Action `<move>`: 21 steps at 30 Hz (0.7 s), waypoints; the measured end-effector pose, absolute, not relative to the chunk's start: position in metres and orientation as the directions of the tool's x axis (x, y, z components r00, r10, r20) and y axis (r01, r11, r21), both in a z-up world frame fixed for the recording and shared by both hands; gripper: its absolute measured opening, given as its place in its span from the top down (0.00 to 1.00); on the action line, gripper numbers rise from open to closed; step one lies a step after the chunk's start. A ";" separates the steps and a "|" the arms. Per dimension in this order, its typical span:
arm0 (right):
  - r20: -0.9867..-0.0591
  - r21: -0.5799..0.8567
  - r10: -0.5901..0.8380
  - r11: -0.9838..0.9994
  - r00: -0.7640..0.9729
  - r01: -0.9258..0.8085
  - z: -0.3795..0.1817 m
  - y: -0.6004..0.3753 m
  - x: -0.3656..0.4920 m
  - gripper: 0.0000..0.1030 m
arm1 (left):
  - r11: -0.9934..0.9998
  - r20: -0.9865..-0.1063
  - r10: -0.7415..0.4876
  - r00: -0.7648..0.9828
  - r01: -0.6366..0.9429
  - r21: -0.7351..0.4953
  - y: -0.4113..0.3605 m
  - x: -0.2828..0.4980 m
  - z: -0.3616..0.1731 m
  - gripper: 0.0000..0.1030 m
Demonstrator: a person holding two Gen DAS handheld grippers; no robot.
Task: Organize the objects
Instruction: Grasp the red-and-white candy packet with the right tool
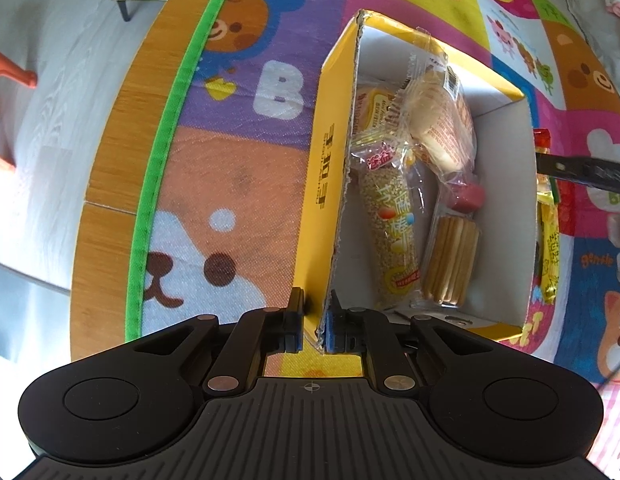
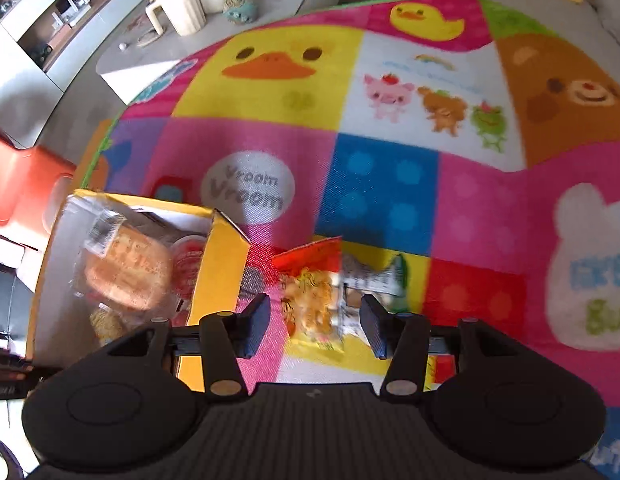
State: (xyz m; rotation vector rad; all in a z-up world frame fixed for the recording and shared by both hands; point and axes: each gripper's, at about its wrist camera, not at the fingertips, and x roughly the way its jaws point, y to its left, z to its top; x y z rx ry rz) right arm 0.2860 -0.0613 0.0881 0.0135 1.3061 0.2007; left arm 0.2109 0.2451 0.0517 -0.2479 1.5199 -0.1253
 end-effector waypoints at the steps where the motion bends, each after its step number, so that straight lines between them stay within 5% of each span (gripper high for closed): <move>1: -0.961 0.133 0.158 0.984 0.228 -0.121 0.080 -0.061 0.290 0.55 | 0.970 -0.971 -0.232 0.051 -0.069 -0.235 0.244 0.211 0.052 0.89; 5: -0.969 0.092 0.121 0.986 0.216 -0.140 0.066 -0.049 0.287 0.65 | 0.970 -0.971 -0.232 0.056 -0.065 -0.236 0.244 0.210 0.052 0.89; 7: -0.974 0.098 0.127 0.983 0.189 -0.156 0.067 -0.045 0.280 0.81 | 0.970 -0.971 -0.232 0.056 -0.060 -0.235 0.243 0.211 0.052 0.89; 21: -0.967 0.164 0.164 0.986 0.195 -0.019 0.203 -0.045 0.130 0.84 | 0.971 -0.969 -0.239 0.054 0.012 -0.239 0.241 0.210 0.053 0.89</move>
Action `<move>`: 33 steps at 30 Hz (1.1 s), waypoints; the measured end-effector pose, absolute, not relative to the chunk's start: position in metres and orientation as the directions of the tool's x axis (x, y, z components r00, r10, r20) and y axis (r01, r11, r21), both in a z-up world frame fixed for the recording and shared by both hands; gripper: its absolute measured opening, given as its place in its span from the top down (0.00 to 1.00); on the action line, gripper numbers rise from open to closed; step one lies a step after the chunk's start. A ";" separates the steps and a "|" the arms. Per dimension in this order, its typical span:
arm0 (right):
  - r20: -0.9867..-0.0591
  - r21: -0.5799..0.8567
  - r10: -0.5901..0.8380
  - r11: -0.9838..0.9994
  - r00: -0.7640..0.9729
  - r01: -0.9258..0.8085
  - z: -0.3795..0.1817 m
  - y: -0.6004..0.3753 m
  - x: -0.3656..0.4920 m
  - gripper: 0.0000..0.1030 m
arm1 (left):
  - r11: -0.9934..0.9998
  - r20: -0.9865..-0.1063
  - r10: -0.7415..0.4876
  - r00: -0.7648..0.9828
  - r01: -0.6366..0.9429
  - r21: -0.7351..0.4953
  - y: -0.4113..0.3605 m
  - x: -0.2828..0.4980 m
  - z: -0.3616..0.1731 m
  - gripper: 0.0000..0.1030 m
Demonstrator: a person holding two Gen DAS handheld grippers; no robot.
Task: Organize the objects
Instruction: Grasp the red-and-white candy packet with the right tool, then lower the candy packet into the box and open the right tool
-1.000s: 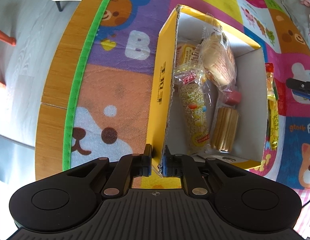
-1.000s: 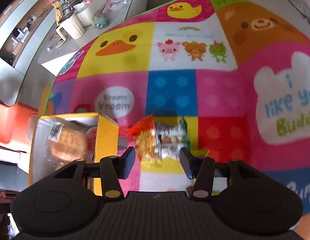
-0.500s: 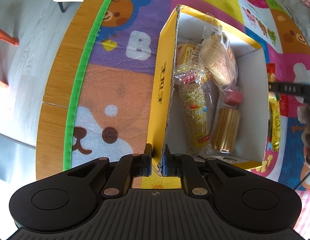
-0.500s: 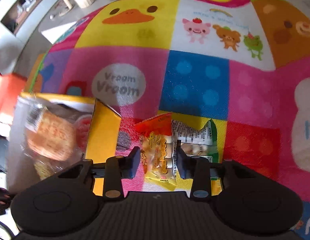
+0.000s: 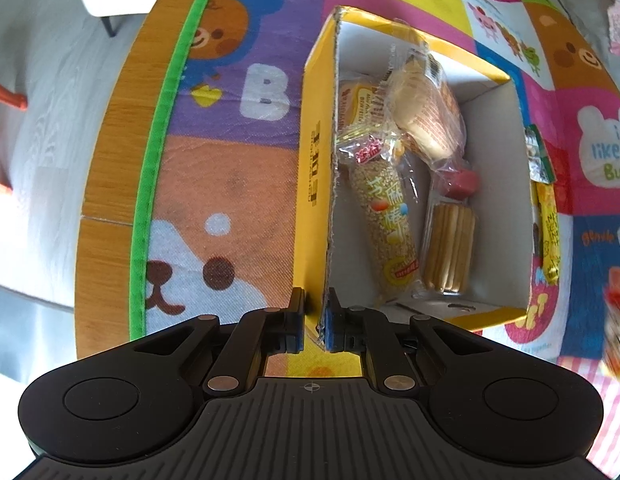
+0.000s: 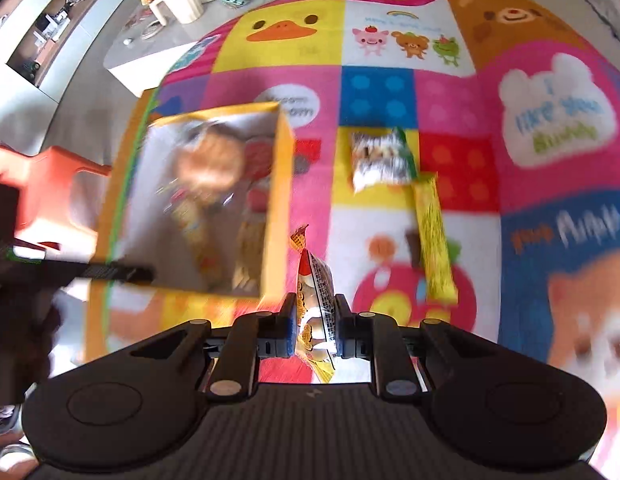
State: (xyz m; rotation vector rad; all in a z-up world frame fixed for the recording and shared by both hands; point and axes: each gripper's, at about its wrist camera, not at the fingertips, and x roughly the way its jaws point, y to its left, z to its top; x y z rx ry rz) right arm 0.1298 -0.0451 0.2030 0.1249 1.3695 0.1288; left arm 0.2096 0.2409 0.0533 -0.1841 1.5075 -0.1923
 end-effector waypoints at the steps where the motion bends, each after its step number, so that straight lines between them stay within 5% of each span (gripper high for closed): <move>1: -0.966 0.165 0.166 0.986 0.197 -0.022 0.212 -0.040 0.121 0.84 | 0.970 -0.969 -0.241 0.054 0.022 -0.240 0.241 0.209 0.053 0.89; 16: -0.938 0.214 0.196 0.976 0.286 0.032 0.292 0.030 0.050 0.83 | 0.959 -0.961 -0.271 0.052 0.094 -0.266 0.240 0.207 0.053 0.88; 33: -0.901 0.269 0.230 0.961 0.369 0.058 0.307 0.052 0.056 0.83 | 0.951 -0.955 -0.292 0.044 0.117 -0.285 0.243 0.207 0.052 0.87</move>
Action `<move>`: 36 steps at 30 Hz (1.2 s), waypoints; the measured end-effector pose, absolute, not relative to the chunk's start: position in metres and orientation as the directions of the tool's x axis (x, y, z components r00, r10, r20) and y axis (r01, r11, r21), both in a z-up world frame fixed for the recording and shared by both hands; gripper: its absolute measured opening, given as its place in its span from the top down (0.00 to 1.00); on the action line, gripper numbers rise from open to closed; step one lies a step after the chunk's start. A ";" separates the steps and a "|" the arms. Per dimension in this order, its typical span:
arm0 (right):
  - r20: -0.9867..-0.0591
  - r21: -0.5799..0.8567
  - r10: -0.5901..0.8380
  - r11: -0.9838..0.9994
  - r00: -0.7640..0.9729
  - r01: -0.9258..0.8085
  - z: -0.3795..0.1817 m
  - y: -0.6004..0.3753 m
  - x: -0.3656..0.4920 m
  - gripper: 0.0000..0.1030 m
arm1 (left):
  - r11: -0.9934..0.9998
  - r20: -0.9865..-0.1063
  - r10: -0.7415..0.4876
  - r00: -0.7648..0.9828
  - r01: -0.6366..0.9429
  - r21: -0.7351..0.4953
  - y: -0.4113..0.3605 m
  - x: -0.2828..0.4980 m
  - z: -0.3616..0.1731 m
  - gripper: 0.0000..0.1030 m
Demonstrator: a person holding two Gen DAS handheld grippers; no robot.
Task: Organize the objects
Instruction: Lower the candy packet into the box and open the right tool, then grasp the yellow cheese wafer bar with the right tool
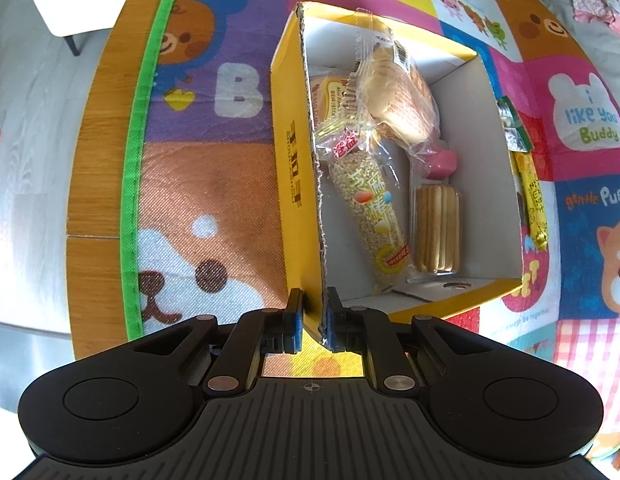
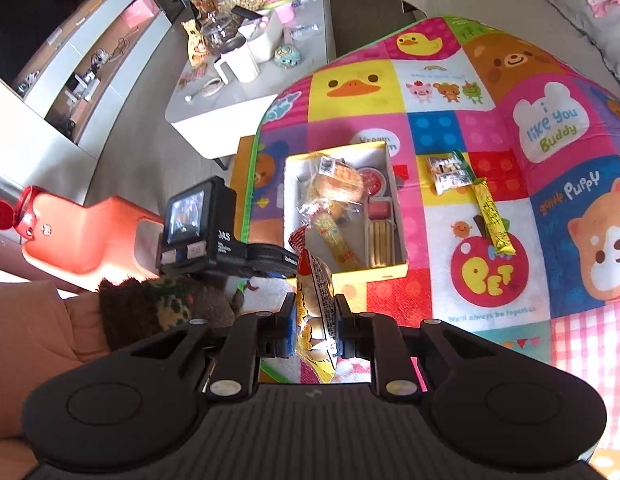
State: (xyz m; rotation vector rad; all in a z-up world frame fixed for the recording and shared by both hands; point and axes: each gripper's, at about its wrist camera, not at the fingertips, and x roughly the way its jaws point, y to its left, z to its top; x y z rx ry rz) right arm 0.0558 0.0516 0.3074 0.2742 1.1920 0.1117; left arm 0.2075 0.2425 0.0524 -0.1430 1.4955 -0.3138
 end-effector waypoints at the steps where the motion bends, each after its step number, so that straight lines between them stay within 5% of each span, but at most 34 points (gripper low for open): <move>1: -0.900 0.275 0.234 0.960 0.368 0.061 0.306 0.052 0.056 0.83 | 0.951 -0.955 -0.292 0.043 0.118 -0.285 0.242 0.208 0.052 0.87; 21: -0.850 0.399 0.306 0.906 0.429 0.143 0.284 0.058 0.114 0.81 | 0.949 -0.953 -0.300 0.035 0.118 -0.294 0.243 0.206 0.052 0.87; 36: -0.946 0.254 0.170 0.917 0.275 0.307 0.220 -0.039 0.069 0.79 | 0.957 -0.957 -0.288 0.040 0.046 -0.286 0.243 0.207 0.050 0.87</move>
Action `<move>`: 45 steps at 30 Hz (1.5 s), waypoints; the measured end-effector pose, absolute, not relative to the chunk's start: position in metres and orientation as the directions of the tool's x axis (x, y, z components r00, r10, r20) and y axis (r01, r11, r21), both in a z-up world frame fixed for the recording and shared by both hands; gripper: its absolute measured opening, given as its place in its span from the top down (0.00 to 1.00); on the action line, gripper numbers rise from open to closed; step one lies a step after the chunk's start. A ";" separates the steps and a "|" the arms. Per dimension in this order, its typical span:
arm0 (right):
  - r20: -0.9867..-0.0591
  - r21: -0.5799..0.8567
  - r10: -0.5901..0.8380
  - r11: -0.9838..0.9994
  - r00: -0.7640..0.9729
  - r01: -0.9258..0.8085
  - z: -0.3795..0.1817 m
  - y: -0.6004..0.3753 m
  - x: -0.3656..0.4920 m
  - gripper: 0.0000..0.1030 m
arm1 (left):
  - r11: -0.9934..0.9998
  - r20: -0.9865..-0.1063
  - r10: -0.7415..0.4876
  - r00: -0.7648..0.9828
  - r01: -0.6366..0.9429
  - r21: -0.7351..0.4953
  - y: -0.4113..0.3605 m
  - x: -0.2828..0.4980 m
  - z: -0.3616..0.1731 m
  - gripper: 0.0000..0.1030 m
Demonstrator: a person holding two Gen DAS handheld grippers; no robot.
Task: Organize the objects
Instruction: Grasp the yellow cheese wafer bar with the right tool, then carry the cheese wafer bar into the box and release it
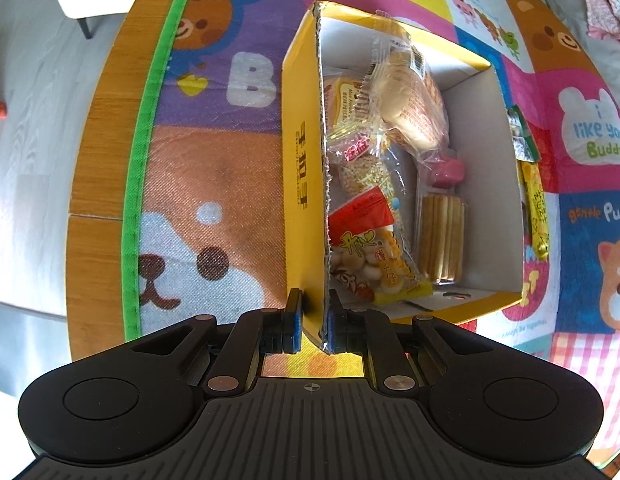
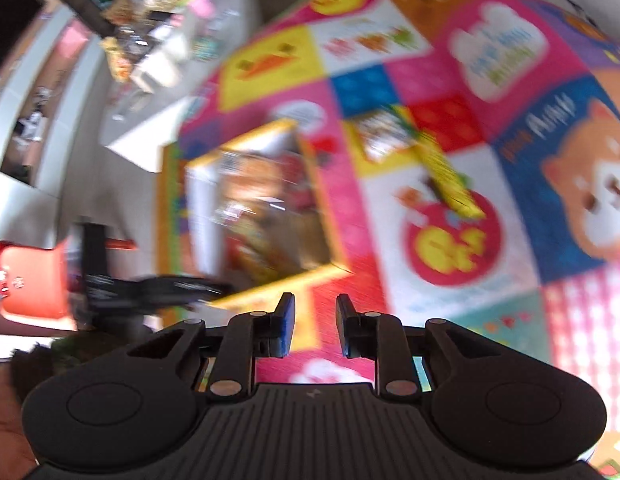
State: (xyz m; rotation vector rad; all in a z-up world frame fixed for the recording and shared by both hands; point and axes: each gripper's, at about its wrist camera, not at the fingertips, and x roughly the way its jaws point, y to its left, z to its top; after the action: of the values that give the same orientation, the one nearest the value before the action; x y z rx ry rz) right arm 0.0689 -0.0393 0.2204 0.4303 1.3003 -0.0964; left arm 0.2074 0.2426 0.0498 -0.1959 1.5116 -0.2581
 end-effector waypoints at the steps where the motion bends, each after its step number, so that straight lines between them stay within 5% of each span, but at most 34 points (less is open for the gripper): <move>1: -0.949 0.251 0.166 0.911 0.268 0.326 0.216 -0.050 0.066 0.79 | 0.958 -0.958 -0.284 0.041 0.040 -0.282 0.243 0.207 0.050 0.87; 10: -0.959 0.196 0.122 0.939 0.257 0.284 0.184 -0.106 0.108 0.77 | 0.969 -0.968 -0.248 0.036 0.006 -0.248 0.235 0.211 0.052 0.88; 14: -0.961 0.125 0.076 0.977 0.266 0.171 0.160 -0.114 0.144 0.59 | 0.972 -0.971 -0.233 0.048 0.010 -0.233 0.232 0.211 0.053 0.89; 29: -0.994 -0.021 -0.029 0.997 0.105 0.077 0.042 -0.118 0.233 0.63 | 0.974 -0.974 -0.216 0.064 -0.057 -0.220 0.236 0.208 0.046 0.89; 32: -0.995 0.001 -0.009 0.995 0.103 0.097 0.046 -0.118 0.226 0.79 | 0.974 -0.974 -0.220 0.055 -0.040 -0.222 0.234 0.211 0.044 0.89; 45: -0.985 0.112 0.086 0.979 0.152 0.171 0.152 -0.099 0.110 0.79 | 0.971 -0.974 -0.221 0.059 0.103 -0.214 0.225 0.220 0.051 0.90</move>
State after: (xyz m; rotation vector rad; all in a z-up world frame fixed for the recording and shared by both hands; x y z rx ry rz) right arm 0.1101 -0.0994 0.1521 0.2158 1.4202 -0.0620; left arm 0.2196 0.2248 0.0514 -0.0962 1.4927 -0.2454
